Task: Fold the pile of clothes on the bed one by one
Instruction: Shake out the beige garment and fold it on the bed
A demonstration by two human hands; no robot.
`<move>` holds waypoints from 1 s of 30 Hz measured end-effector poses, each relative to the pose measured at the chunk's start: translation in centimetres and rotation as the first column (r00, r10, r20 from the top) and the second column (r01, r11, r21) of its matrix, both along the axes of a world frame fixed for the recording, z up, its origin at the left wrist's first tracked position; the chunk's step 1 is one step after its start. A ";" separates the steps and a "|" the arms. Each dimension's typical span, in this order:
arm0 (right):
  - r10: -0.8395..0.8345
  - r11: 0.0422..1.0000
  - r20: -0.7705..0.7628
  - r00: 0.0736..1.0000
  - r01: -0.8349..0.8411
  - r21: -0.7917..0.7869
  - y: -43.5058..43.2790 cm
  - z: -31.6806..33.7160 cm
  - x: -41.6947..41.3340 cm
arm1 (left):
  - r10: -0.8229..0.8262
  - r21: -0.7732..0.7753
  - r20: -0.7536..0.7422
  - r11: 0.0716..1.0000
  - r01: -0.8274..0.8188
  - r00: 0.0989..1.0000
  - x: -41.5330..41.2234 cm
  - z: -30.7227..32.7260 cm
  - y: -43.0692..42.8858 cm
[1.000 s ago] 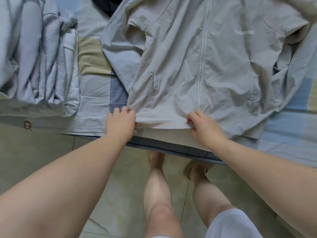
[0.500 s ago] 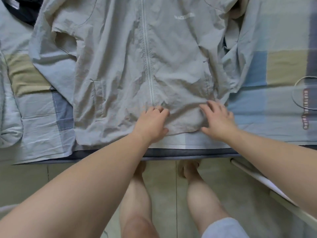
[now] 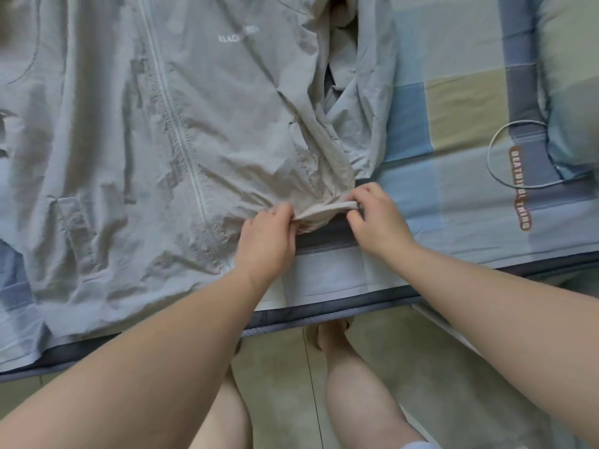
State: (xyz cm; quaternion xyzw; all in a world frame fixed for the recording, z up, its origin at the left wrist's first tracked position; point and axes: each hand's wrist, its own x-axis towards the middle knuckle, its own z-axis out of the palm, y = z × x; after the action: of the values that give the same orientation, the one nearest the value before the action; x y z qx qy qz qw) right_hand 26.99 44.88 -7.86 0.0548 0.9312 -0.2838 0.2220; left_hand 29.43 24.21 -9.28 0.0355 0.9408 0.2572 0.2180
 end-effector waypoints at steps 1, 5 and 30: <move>-0.087 0.993 -0.019 0.996 0.085 -0.079 0.1 0.8 -0.1 | 0.059 0.060 0.030 0.996 -0.061 0.998 -0.4 0.5 -0.2; -0.305 0.932 -0.044 0.951 0.289 -0.217 0.6 3.5 -0.1 | 0.043 0.094 0.005 0.995 -0.044 0.999 -2.1 3.2 -0.8; 0.067 0.996 0.049 0.997 -0.064 -0.067 -4.9 5.7 1.7 | 0.096 0.152 -0.048 0.984 -0.087 0.994 -3.6 8.3 -0.9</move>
State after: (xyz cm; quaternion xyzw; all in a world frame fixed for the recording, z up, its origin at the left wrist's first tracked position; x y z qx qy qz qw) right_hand 28.69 39.98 -2.13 0.0242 0.9167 -0.3051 0.2567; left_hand 25.83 23.32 -1.00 0.0155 0.9250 0.3360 0.1768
